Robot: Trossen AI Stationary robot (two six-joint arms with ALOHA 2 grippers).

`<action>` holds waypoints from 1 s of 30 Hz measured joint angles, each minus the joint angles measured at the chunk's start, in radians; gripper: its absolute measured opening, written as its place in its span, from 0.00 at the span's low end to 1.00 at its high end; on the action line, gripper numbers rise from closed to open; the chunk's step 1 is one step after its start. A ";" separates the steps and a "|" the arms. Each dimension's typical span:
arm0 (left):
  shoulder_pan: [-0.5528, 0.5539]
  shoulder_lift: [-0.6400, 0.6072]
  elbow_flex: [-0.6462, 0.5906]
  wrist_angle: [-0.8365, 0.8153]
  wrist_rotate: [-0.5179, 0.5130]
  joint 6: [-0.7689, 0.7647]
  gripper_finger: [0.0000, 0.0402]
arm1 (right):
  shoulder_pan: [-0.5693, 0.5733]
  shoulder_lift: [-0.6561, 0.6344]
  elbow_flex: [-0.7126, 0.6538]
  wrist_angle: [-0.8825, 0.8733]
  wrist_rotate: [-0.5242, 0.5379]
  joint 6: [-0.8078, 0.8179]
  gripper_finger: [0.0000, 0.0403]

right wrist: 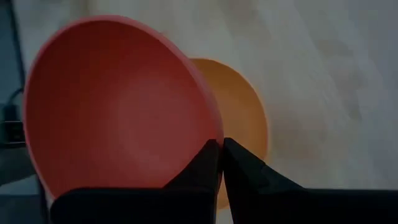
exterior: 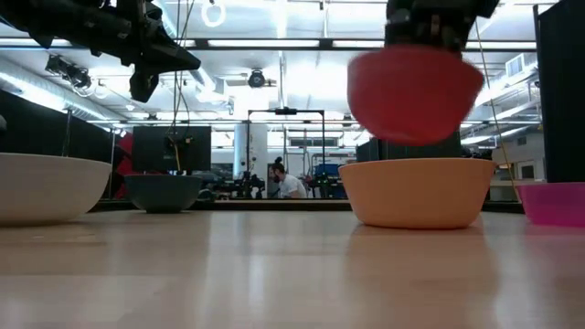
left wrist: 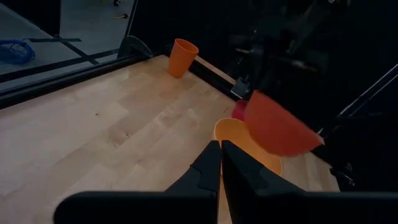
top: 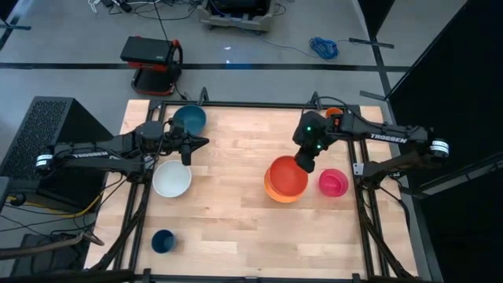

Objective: Nest bowls inside each other
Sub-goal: Stack the orange bowl on top of the yellow bowl

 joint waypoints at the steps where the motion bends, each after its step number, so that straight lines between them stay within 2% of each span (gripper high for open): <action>1: 0.000 0.000 0.000 0.000 0.000 0.000 0.00 | 0.000 0.002 -0.010 0.003 0.006 0.001 0.00; 9: 0.000 0.000 0.000 0.000 0.000 -0.004 0.00 | 0.002 0.025 -0.082 0.023 0.051 0.012 0.00; 22: 0.000 0.000 0.000 0.000 0.000 -0.004 0.00 | 0.002 0.161 -0.082 0.044 0.049 -0.019 0.00; 30: 0.000 0.000 0.000 -0.001 0.000 -0.004 0.00 | 0.004 0.229 -0.080 0.125 0.029 -0.015 0.00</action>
